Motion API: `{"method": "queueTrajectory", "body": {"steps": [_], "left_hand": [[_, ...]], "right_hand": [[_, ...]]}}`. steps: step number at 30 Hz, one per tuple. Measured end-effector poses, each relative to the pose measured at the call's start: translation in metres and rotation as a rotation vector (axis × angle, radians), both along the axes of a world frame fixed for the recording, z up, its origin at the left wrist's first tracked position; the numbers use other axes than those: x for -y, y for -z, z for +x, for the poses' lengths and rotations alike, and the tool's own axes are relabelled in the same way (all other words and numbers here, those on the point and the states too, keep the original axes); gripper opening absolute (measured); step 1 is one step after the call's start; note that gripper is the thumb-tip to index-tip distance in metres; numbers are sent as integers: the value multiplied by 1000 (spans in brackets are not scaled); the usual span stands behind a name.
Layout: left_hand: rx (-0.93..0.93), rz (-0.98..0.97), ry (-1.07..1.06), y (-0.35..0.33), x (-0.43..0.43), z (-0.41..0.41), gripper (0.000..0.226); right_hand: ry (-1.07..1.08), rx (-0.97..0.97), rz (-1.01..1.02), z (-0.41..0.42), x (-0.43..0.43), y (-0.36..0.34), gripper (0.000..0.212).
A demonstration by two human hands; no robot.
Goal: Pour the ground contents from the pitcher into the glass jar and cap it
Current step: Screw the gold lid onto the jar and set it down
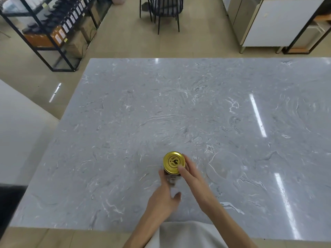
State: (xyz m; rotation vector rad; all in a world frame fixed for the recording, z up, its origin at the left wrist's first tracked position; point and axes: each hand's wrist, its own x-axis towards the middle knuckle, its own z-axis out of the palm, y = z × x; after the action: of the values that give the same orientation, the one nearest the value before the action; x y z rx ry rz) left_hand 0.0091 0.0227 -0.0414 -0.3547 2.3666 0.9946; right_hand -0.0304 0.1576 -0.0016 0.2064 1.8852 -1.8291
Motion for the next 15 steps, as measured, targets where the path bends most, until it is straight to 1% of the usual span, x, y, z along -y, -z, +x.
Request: {"method": "queueTrajectory", "body": {"steps": [2, 4, 5, 6, 8, 9, 12, 13, 15], "left_hand": [[53, 153, 21, 3, 8, 10, 89], [103, 277, 12, 6, 16, 15, 67], [108, 326, 1, 7, 19, 14, 59], [84, 335, -13, 8, 21, 11, 56], [22, 287, -88, 6, 25, 6, 55], [8, 255, -159, 4, 27, 3, 50], [-88, 26, -293, -4, 43, -2, 20], [-131, -14, -319, -6, 48, -2, 21], [-187, 43, -370, -8, 55, -7, 31]], "right_hand": [[-13, 12, -5, -14, 5, -1, 55], [-49, -32, 21, -31, 10, -1, 51], [-86, -70, 51, -39, 12, 0, 49], [-123, -109, 82, -45, 14, 1, 48], [-168, -179, 155, -50, 16, 1, 50], [-167, -201, 185, -50, 15, 0, 49], [-81, -195, 195, -37, 6, 0, 47], [-39, -167, 197, -30, 3, 3, 49], [36, -69, 227, -16, -4, 8, 55]]}}
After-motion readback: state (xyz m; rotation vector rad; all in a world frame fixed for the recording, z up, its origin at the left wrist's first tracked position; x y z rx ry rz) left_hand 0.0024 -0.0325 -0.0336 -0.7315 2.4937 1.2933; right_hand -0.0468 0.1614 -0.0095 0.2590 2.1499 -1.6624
